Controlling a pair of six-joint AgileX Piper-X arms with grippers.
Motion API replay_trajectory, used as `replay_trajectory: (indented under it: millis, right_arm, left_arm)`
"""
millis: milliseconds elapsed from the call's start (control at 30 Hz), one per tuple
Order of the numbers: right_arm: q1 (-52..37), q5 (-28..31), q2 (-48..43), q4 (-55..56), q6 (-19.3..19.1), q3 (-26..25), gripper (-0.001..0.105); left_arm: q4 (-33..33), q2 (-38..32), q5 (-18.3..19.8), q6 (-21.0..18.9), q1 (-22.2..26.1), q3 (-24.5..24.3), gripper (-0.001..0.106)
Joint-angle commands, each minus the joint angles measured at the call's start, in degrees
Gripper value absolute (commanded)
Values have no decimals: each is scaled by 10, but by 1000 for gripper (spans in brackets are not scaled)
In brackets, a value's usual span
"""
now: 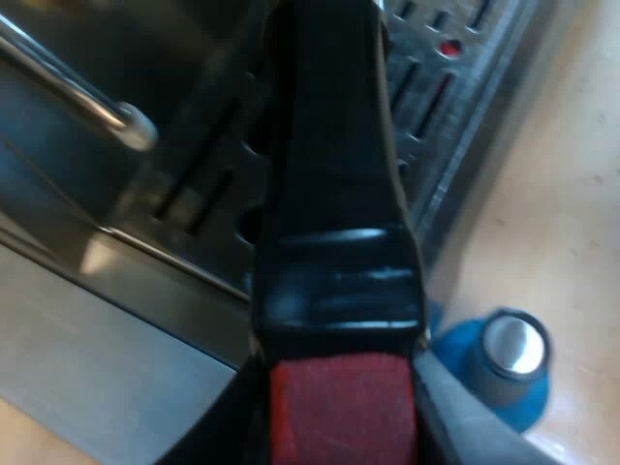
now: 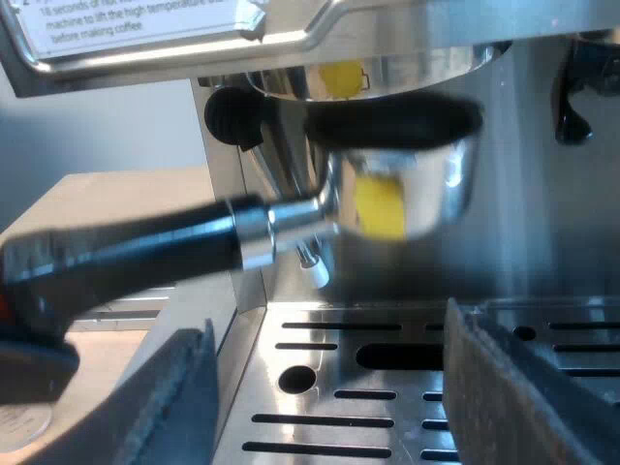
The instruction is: Put the handle in the coffee machine
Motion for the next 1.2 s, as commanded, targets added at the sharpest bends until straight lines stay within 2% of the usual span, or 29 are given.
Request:
replay_trajectory:
  millis: [33,100,267,433,500,600,800,1067,1200]
  right_arm:
    - [0,8,-2,-7,-10,-3,54]
    - [0,8,-2,-7,-10,-3,54]
    - [0,5,-2,-7,-10,-3,54]
    - [0,5,-2,-7,-37,-3,54]
    - [0,5,-2,-7,-37,-3,54]
    - [0,5,-2,-7,-37,-3,54]
    - [0,5,-2,-7,-37,-3,54]
    - [0,5,-2,-5,-37,-3,54]
    - [0,5,-2,-5,-37,-3,54]
  left_arm:
    - [-42,0,22,-30,0,-9,0]
    - [-50,11,22,-43,0,-9,0]
    - [-56,24,30,-41,0,-9,0]
    - [-70,24,31,-42,0,-15,0]
    - [-70,24,31,-42,0,-18,0]
    - [-65,24,31,-42,1,-29,0]
    - [-34,24,59,-42,1,-57,0]
    - [-28,13,65,-41,8,-58,0]
    - [-9,4,82,-21,27,-58,0]
